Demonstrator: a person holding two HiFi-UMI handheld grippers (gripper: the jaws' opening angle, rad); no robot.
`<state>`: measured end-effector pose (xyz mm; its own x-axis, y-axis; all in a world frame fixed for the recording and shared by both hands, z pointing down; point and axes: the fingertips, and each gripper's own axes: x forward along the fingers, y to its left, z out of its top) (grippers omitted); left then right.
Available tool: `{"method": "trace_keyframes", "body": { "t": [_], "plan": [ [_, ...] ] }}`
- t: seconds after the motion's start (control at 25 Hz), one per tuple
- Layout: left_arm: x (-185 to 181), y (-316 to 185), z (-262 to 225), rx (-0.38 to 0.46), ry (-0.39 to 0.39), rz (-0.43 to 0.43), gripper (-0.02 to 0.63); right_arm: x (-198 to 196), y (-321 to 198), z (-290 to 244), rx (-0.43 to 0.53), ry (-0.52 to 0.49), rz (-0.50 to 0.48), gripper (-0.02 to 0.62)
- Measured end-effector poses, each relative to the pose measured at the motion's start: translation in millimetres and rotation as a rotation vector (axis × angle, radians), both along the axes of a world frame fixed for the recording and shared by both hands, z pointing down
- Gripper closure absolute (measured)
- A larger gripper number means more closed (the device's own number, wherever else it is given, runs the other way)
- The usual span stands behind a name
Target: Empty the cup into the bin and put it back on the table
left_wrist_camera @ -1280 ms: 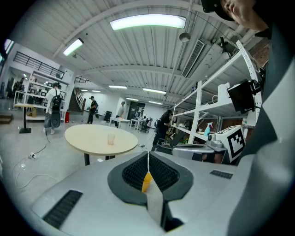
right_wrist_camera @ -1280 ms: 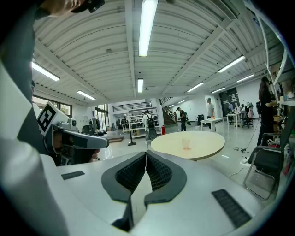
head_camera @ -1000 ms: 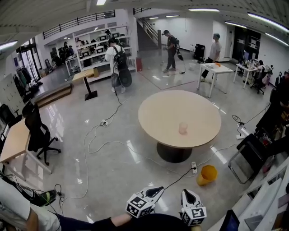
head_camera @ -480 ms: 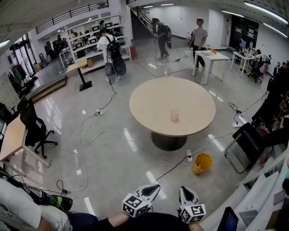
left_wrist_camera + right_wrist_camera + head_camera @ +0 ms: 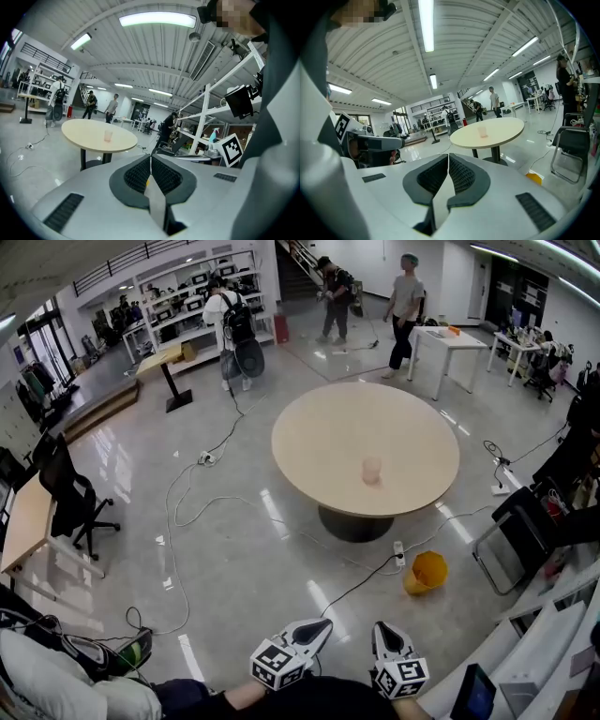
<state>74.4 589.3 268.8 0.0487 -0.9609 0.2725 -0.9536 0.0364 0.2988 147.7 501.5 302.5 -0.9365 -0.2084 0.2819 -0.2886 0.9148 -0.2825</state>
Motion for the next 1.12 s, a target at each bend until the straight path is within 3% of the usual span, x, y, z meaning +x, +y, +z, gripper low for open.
{"method": "trace_keyframes", "body": {
  "t": [0.12,0.36,0.68,0.88,1.12],
  "plan": [
    [-33.8,-18.7,-2.3,0.024,0.005,0.015,0.581,-26.2,-18.4,-5.5,0.017,-0.016,0.028,0.577],
    [-107.0,-60.3,-26.6,0.109,-0.016,0.138,0.58,-93.0,-53.0,-25.3,0.061,-0.019,0.136,0.577],
    [-202.9,-87.7,-13.9,0.121,0.06,0.228,0.58,-175.8,-71.1,-16.9,0.045,0.04,0.231,0.577],
    [-229.8,-105.5,-5.1,0.118,0.098,0.265,0.58,-203.0,-77.2,-5.7,0.02,0.068,0.242,0.577],
    [-244.6,-139.6,3.2,0.101,0.071,0.276,0.575,-218.3,-107.3,8.3,-0.01,0.066,0.256,0.555]
  ]
}}
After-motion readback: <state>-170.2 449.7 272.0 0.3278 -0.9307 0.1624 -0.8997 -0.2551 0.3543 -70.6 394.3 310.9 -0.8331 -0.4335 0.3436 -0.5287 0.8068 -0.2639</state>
